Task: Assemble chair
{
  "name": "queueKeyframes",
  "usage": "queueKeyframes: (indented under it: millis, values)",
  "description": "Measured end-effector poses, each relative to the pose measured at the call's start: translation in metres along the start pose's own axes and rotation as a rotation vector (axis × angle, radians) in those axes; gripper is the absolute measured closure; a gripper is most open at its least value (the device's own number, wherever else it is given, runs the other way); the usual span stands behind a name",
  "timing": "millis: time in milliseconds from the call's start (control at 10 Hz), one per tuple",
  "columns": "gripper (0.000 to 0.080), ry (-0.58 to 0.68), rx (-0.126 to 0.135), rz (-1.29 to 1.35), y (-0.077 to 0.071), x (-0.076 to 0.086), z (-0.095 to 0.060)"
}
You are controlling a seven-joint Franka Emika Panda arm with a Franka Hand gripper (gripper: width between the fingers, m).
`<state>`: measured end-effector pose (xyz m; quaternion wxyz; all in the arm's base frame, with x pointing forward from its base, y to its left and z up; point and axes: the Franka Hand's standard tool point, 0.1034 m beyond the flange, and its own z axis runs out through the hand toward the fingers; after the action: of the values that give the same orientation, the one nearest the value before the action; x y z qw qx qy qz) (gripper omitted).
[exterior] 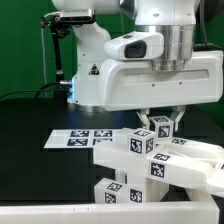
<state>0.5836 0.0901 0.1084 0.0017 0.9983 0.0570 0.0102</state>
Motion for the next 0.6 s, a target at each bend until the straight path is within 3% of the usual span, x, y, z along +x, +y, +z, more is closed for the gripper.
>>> queueKeyframes:
  millis: [400,600]
  values:
    - [0.0534,-0.004,0.030,0.443,-0.0003,-0.0015,0.0008]
    - [0.0534,-0.006,0.032,0.555,-0.0009,-0.0015,0.0009]
